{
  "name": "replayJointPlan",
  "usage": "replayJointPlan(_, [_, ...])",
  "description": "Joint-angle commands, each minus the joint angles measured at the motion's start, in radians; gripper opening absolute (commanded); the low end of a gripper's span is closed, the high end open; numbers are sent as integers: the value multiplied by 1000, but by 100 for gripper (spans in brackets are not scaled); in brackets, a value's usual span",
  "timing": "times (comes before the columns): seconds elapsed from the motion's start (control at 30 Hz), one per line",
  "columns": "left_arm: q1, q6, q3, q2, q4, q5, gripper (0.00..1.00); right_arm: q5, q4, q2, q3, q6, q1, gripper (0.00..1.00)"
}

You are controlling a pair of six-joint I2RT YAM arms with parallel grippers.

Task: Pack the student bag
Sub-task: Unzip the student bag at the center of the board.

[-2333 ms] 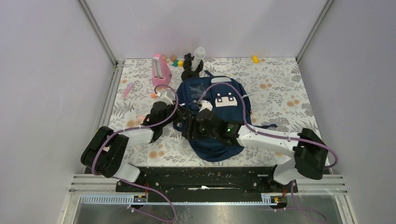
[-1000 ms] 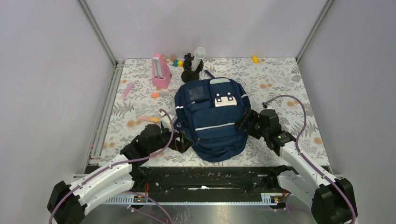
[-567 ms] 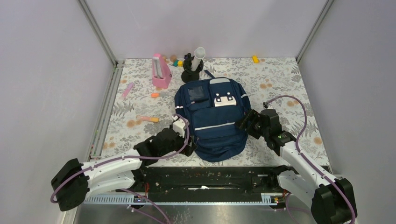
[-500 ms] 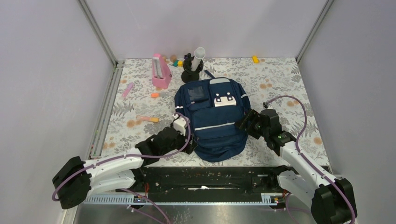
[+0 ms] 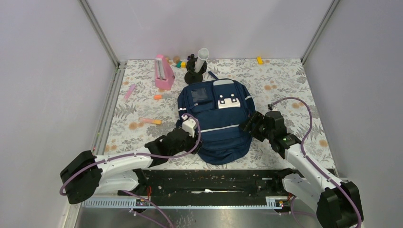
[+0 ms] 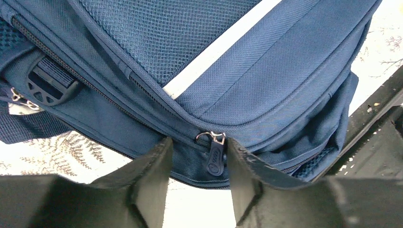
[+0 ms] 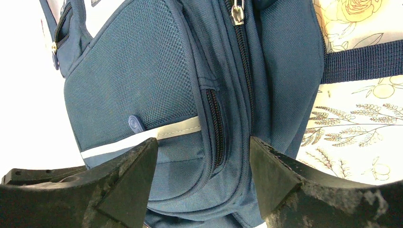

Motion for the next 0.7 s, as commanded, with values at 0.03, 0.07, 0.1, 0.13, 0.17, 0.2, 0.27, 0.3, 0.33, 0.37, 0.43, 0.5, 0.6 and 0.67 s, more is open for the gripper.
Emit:
replayJointPlan(0.03, [-3, -11, 35, -5, 28, -39, 33, -55, 76, -9, 13, 23, 2, 76])
replayJointPlan(0.07, [-4, -12, 32, -7, 35, -30, 28, -55, 76, -8, 12, 24, 2, 76])
replayJointPlan(0.1, [-3, -13, 28, -8, 42, -19, 23, -54, 76, -7, 10, 24, 3, 76])
replayJointPlan(0.13, [-4, -13, 26, -9, 45, -9, 18, -54, 76, -8, 9, 24, 2, 76])
replayJointPlan(0.17, [-4, -15, 27, -10, 45, -4, 12, -54, 76, -9, 9, 24, 3, 76])
replayJointPlan(0.2, [-3, -17, 28, -13, 42, -4, 8, -53, 75, -10, 9, 25, 2, 76])
replayJointPlan(0.27, [-3, -19, 29, -20, 33, -11, 2, -49, 75, -12, 9, 25, 2, 75])
replayJointPlan(0.3, [-3, -21, 30, -30, 25, -24, 0, -47, 75, -15, 9, 25, 3, 74])
replayJointPlan(0.33, [-3, -24, 31, -38, 18, -35, 0, -44, 76, -13, 9, 25, 2, 72])
replayJointPlan(0.37, [-3, -25, 31, -46, 9, -43, 0, -42, 76, -13, 8, 24, 2, 71])
replayJointPlan(0.43, [-3, -25, 33, -58, -5, -54, 0, -40, 79, -10, 8, 26, 2, 68])
replayJointPlan(0.5, [-2, -22, 40, -66, -31, -66, 0, -42, 83, -13, 5, 31, 2, 65])
replayJointPlan(0.6, [-2, -15, 58, -69, -85, -100, 0, -39, 88, -23, 3, 36, 3, 64])
replayJointPlan(0.67, [-1, -5, 68, -70, -116, -122, 0, -39, 88, -27, 2, 36, 3, 63])
